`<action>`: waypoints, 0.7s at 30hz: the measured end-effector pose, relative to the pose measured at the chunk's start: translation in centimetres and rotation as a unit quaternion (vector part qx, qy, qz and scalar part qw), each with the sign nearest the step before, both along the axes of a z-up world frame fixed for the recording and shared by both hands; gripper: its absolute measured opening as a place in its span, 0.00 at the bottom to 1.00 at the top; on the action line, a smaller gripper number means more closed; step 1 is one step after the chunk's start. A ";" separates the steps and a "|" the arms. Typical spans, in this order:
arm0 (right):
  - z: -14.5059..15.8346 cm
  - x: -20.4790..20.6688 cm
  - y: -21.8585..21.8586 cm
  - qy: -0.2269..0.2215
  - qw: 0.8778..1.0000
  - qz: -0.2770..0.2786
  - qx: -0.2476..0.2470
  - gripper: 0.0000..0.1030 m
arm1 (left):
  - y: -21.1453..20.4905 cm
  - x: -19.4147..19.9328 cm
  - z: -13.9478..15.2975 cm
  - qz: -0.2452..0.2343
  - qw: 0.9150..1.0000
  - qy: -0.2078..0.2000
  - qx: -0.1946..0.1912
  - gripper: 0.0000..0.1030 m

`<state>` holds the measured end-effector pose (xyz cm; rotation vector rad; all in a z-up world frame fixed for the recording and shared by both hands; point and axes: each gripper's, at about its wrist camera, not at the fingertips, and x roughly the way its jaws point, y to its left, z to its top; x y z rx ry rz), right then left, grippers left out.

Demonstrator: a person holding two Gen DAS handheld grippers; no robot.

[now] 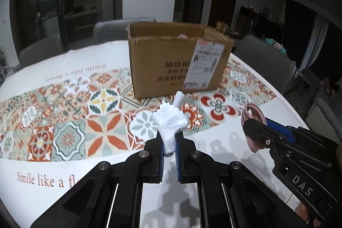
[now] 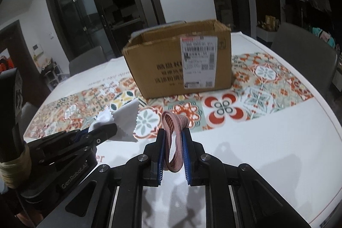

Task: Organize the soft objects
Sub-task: 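Carry the white cloth with the left gripper while the right gripper carries the pink hair tie over the box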

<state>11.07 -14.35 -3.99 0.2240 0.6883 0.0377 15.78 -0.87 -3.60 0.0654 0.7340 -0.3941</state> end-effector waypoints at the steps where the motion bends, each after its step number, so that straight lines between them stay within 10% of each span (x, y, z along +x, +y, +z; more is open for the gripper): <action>1: 0.3 0.0 0.0 -0.004 1.000 0.001 -0.001 0.17 | 0.0 -0.1 0.5 0.000 1.000 -0.007 0.000 0.10; 21: 6.9 1.7 -1.3 -0.093 0.996 0.006 0.001 0.17 | -0.5 1.0 7.4 0.004 0.995 -0.095 -0.016 0.10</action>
